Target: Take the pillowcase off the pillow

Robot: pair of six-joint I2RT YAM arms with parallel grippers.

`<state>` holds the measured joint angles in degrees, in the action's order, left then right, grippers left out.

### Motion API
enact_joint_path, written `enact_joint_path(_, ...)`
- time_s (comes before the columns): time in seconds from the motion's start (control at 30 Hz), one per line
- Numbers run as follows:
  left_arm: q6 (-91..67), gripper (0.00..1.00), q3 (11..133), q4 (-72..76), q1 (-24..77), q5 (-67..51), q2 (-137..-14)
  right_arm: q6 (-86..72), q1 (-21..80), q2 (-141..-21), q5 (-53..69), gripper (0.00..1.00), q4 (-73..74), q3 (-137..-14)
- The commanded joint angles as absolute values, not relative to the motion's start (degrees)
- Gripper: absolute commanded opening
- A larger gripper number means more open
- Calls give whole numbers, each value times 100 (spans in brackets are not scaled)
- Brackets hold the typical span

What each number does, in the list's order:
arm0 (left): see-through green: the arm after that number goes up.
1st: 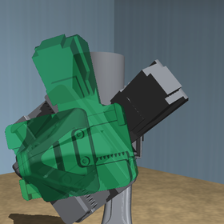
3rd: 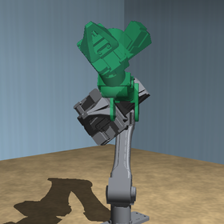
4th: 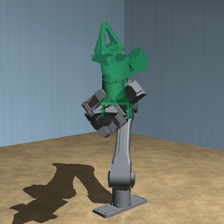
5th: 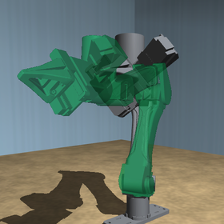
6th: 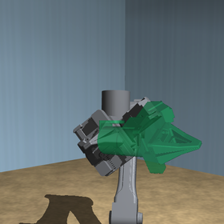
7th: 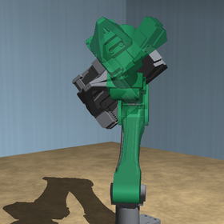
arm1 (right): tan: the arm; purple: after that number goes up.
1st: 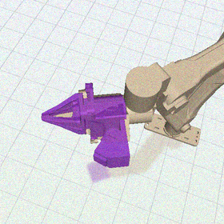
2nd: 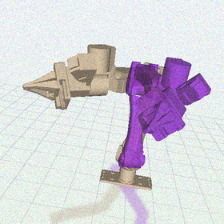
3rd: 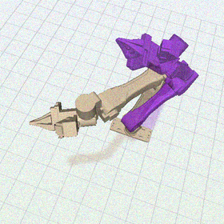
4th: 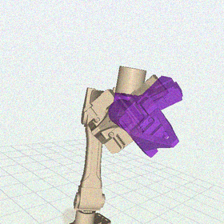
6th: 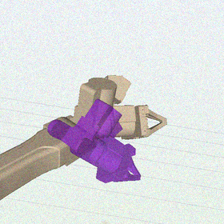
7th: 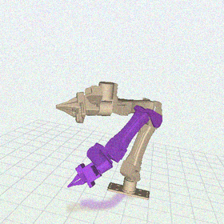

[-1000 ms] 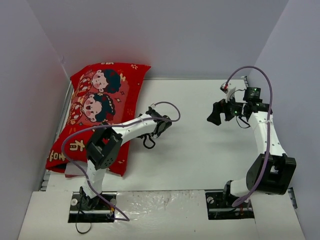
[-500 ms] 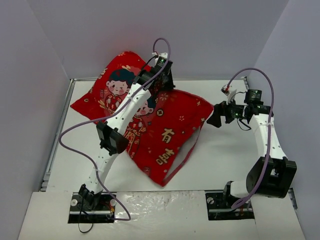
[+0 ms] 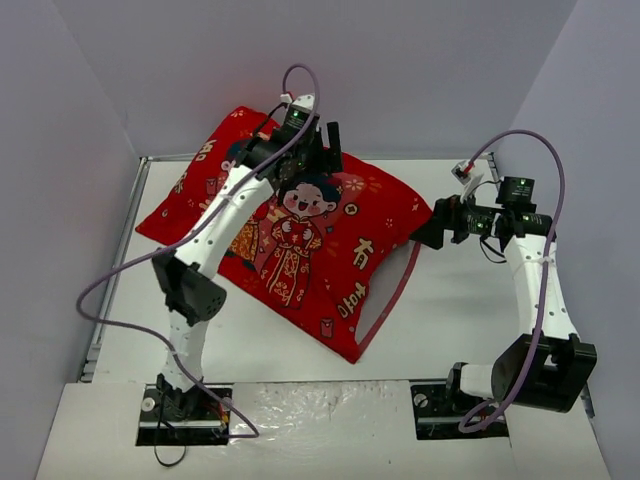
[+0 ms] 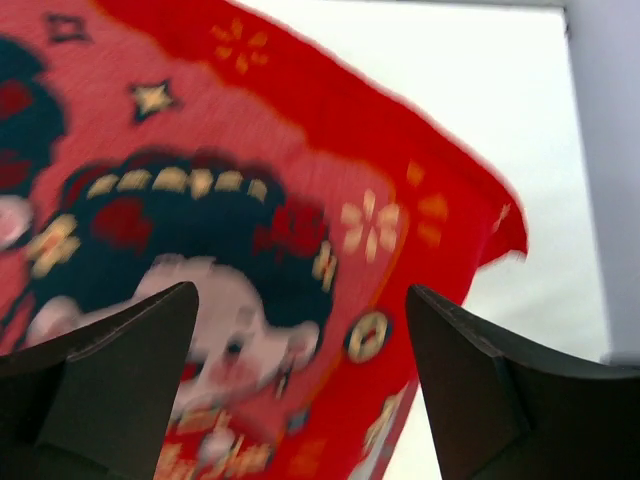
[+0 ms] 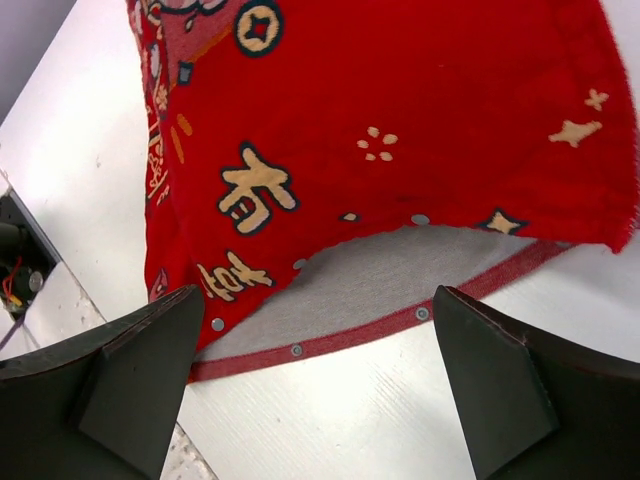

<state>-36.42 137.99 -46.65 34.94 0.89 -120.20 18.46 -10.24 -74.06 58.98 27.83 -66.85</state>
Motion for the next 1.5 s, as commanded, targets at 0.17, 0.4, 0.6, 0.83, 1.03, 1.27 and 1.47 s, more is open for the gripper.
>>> enact_joint_path(0.17, -2312, 79, 9408, -4089, 5849, 1657, -9537, 1547, -1502, -7690, 6038, 94, 2839, -6794)
enact_joint_path(0.4, -2970, 84, 8341, -3850, 6548, 2592, -9509, 1512, -1556, -7936, 5933, 94, 2839, -6759)
enact_joint_path(0.6, -3119, 88, 8779, -3805, 6829, 2839, -10535, 1600, -1564, -7972, 5783, 94, 2830, -6645)
enact_joint_path(0.83, -3454, 79, 9009, -3868, 6943, 2927, -11074, 1582, -1556, -7814, 5730, 94, 2786, -6513)
enact_joint_path(1.03, -3542, 39, 8685, -3823, 6943, 3181, -10758, 1678, -1547, -7726, 5879, 94, 2804, -6425)
enact_joint_path(1.27, -3533, 2, 8289, -3507, 6900, 3146, -10275, 1837, -1143, -7427, 6091, 94, 2821, -6267)
enact_joint_path(1.47, -3735, 2, 8174, -3419, 6864, 3138, -9651, 1881, -897, -7207, 5968, 94, 2839, -6267)
